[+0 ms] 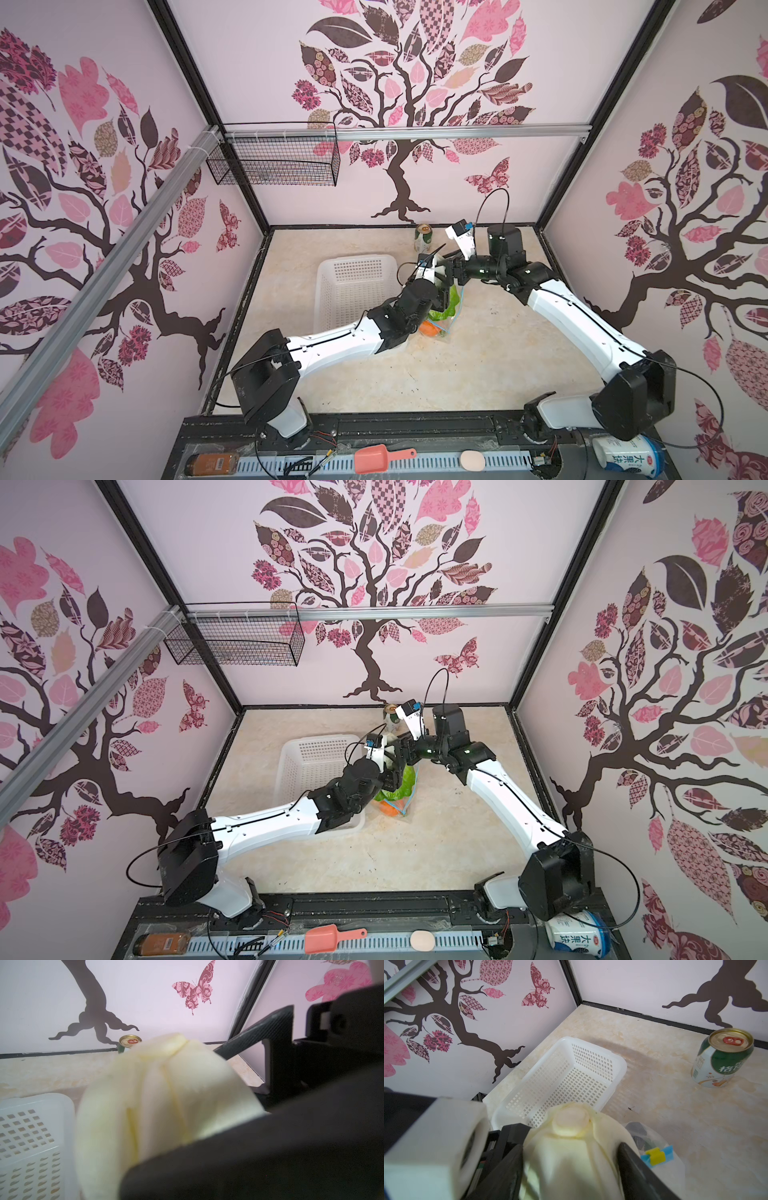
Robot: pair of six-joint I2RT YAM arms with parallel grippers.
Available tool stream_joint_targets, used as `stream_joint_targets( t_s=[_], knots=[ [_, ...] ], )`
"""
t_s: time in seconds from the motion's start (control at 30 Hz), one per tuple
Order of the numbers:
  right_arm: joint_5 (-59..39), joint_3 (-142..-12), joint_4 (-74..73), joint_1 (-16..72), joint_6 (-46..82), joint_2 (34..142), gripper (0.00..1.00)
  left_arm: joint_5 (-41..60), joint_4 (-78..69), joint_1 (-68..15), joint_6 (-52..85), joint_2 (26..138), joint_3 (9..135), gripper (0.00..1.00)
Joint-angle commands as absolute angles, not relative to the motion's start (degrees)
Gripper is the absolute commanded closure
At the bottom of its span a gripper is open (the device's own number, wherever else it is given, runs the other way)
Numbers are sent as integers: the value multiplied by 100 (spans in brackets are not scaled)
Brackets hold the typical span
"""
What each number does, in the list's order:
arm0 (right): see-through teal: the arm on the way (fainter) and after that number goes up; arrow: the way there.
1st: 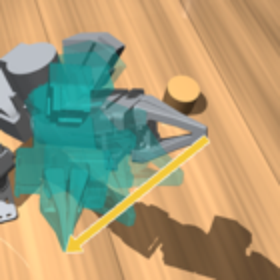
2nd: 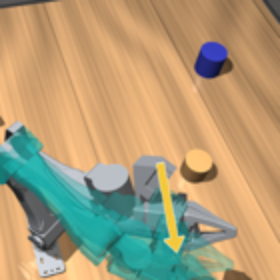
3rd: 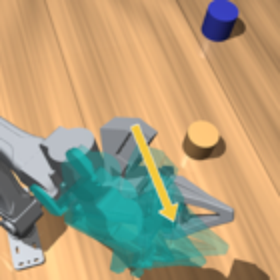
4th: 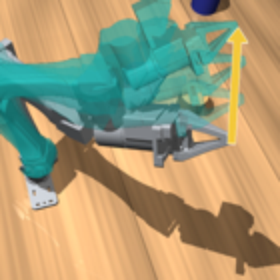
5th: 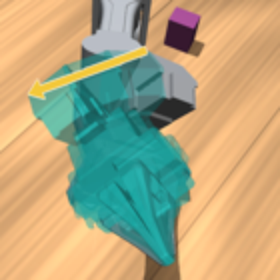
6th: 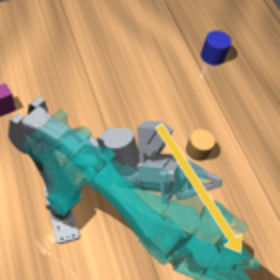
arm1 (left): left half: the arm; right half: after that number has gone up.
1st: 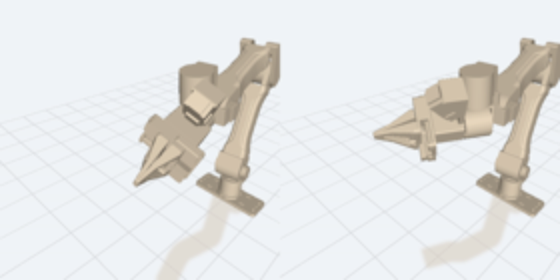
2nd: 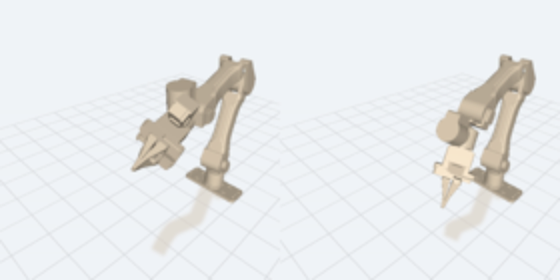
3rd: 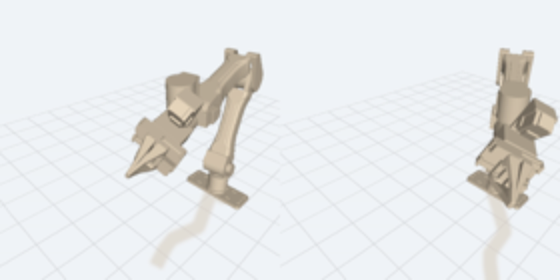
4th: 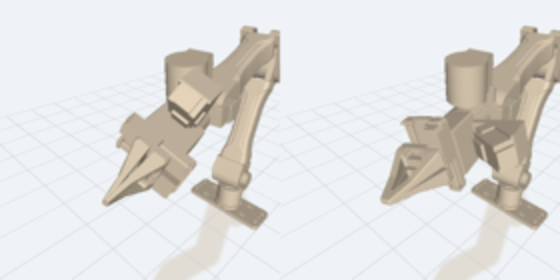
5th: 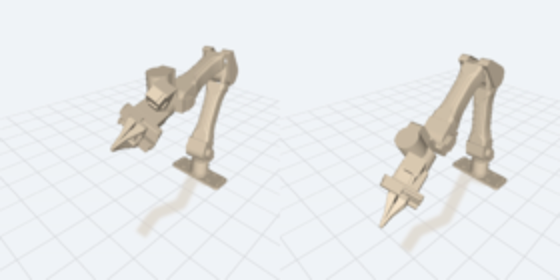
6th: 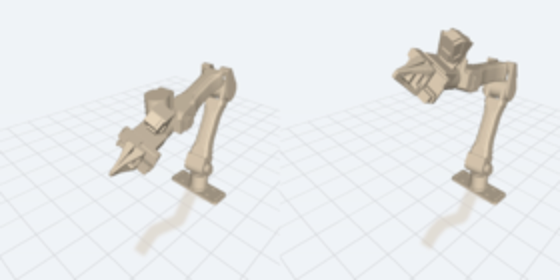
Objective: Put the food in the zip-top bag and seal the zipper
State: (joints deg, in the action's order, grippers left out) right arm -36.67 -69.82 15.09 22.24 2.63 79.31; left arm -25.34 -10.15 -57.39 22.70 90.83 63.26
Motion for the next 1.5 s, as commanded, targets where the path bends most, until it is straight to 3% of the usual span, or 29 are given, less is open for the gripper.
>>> stream_joint_targets(
  t_s=[0.0,0.07,0.13,0.33,0.73,0.87,1.0,1.17,1.47],
  knots=[
    [-3526,-6937,1858,2321,102,8226,48,-2404,-1928,-5790,2236,8936,6518,34],
    [-3503,-6911,1825,2320,98,8200,63,-2449,-1875,-5792,2224,8959,6556,31],
    [-3493,-6890,1805,2320,92,8153,68,-2482,-1818,-5792,2224,8982,6592,25],
    [-3362,-6830,1666,2320,140,8028,68,-2518,-1613,-5792,2269,8930,6602,2],
    [-3163,-6763,1491,2248,93,7923,67,-2332,146,-5573,3008,7328,6085,1],
    [-3411,-6678,1368,2135,78,7873,66,-1972,404,-5078,3404,6723,5610,5],
    [-3848,-6436,1003,1890,78,7718,66,-1521,441,-4591,3583,6506,5249,21],
    [-4532,-6186,478,1526,255,7594,66,-992,448,-4392,3641,6699,5169,32],
    [-4534,-5986,221,1460,-113,7484,62,38,460,-4381,3735,7518,5479,43]
  ],
)
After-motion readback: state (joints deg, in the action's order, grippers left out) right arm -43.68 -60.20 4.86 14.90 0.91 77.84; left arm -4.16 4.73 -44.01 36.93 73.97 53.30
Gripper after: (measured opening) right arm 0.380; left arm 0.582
